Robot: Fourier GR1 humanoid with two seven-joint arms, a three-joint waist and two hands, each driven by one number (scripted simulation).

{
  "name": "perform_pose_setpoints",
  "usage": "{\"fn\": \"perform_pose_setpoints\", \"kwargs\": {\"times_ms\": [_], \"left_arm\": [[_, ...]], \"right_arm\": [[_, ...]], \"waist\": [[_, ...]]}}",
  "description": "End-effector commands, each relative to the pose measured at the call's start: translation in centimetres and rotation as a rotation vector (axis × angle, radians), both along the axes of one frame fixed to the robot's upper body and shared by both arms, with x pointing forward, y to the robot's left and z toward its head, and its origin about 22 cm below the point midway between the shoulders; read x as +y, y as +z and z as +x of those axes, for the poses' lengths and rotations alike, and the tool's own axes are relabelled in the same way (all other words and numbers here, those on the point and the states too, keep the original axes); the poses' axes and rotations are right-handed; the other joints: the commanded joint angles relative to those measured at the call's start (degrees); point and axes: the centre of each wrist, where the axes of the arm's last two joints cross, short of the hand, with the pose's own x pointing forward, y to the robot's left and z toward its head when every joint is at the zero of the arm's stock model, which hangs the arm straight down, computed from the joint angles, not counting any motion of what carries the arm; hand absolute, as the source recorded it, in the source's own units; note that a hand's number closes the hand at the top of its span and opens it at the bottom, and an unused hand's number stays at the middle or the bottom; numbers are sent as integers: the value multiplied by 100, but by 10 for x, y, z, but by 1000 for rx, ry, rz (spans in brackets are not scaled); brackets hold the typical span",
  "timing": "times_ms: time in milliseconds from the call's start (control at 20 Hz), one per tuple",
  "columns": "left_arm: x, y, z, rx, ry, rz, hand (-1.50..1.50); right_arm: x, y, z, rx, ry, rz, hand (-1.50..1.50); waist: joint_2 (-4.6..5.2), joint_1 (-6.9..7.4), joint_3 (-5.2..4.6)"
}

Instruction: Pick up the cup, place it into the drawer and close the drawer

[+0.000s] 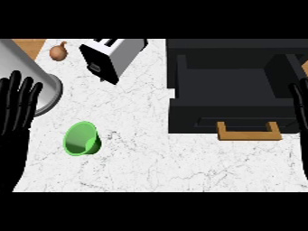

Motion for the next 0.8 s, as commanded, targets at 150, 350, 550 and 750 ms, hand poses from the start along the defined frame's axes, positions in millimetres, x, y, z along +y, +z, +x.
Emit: {"fn": "perform_pose_setpoints", "kwargs": {"times_ms": [150, 350, 550, 750], "left_arm": [[13, 2, 11, -40, -393, -11, -150], [20, -26, 12, 133, -632, -133, -150], [48, -27, 25, 145, -699, -167, -150], [59, -34, 32, 172, -714, -172, -150]], "right_arm": [[2, 1, -2, 24, 44, 6, -150], [20, -10, 9, 127, 147, 68, -150], [8, -13, 8, 136, 136, 66, -150], [13, -5, 23, 123, 141, 83, -150]], "waist": [[156, -97, -122], [195, -28, -125], [156, -68, -112], [148, -38, -111]]}}
